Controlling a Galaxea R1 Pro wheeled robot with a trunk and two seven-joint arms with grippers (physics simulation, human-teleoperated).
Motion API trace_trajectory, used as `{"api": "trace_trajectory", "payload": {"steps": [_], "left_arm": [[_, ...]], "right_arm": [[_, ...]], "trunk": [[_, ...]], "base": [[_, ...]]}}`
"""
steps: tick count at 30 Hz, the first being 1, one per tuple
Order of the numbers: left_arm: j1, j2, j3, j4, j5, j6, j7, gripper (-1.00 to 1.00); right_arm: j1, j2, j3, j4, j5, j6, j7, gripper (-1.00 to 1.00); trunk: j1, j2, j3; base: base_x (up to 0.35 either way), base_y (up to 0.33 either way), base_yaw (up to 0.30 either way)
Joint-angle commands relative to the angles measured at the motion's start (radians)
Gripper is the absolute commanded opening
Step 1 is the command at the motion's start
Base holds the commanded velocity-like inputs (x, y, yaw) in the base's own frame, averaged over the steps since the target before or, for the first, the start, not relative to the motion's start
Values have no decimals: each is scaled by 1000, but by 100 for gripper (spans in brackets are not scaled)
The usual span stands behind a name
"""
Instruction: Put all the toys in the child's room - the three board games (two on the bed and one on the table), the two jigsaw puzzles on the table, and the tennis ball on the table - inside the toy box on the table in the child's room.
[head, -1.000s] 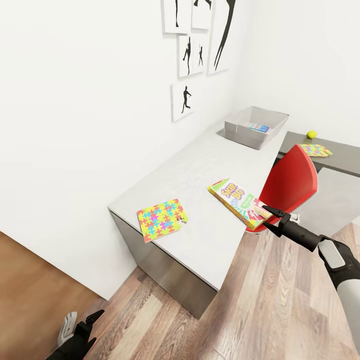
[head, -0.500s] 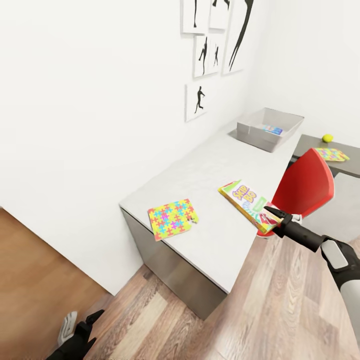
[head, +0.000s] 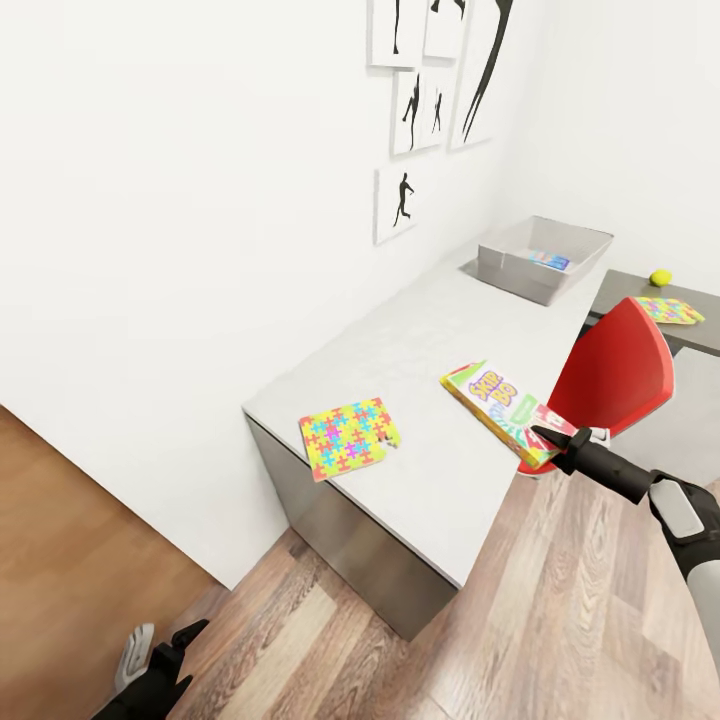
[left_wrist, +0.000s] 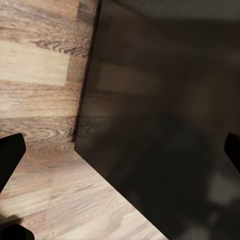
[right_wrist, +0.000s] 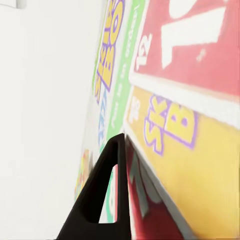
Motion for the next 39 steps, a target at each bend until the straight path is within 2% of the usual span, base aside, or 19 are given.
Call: {"api": "trace_trajectory", "payload": {"steps": [1, 27, 31, 34, 39], "left_arm": [[-1, 0, 3, 1, 3, 8, -2, 100], [0, -7, -2, 1, -7, -5, 4, 100], [1, -11, -2, 2, -9, -7, 4, 100], [2, -12, -12, 2, -10, -8, 4, 100], [2, -12, -50, 2, -10, -8, 3, 100]], "right_arm": [[-1, 19, -3, 0, -1, 3, 0, -100], [-1, -20, -4, 0, -4, 4, 1, -100], [-1, -35, -7, 1, -4, 4, 0, -100], [-1, -44, -15, 0, -4, 3, 0, -100], [-1, -51, -22, -1, -3, 3, 0, -100]], "trunk": [[0, 0, -1], [0, 0, -1], [0, 0, -1], [0, 0, -1], [0, 0, -1]], "base": [[0, 0, 6], [0, 0, 1], [0, 0, 0], [0, 0, 0], [0, 0, 0]]}}
